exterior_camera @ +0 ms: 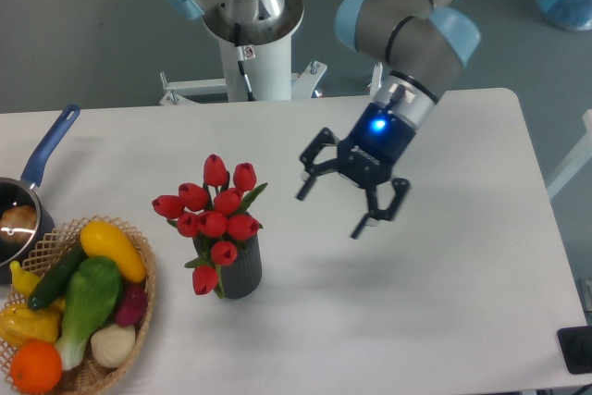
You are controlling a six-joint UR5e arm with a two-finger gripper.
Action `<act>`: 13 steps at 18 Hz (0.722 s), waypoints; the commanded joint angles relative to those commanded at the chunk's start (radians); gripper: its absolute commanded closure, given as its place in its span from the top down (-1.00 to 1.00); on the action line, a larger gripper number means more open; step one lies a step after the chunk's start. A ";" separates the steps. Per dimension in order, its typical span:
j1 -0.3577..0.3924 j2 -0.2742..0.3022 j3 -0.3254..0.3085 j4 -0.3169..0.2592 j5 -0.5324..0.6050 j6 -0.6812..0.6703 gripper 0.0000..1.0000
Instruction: Insert the flowers into the vase
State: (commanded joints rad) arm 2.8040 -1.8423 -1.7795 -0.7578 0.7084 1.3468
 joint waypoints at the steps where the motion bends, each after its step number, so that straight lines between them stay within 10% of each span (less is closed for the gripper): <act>1: 0.005 0.000 0.002 0.002 0.005 -0.002 1.00; 13: 0.005 -0.149 0.117 0.000 0.563 0.178 1.00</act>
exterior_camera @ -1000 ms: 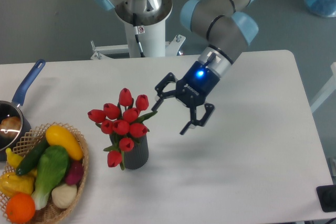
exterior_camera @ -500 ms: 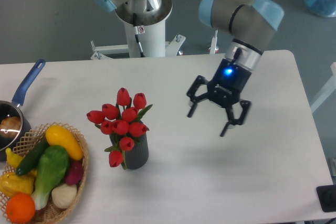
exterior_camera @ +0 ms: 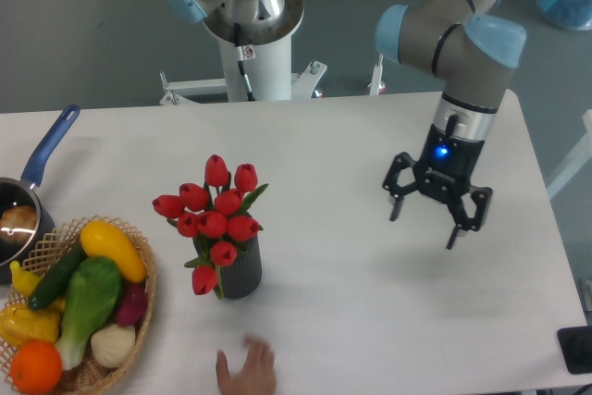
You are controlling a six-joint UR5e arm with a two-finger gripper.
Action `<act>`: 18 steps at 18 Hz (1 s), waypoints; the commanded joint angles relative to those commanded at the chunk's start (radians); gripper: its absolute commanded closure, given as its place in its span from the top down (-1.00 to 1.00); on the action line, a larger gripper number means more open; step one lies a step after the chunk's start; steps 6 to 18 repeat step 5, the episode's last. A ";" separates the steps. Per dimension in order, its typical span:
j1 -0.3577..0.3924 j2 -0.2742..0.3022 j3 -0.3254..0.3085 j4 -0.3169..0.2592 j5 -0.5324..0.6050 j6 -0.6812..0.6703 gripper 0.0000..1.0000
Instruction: Insert the flowers into the vase
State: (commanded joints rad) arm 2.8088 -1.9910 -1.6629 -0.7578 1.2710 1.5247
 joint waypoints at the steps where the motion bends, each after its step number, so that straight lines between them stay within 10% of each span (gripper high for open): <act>1: -0.009 -0.005 0.014 0.000 0.052 0.002 1.00; 18: -0.061 -0.031 0.032 -0.005 0.149 -0.009 1.00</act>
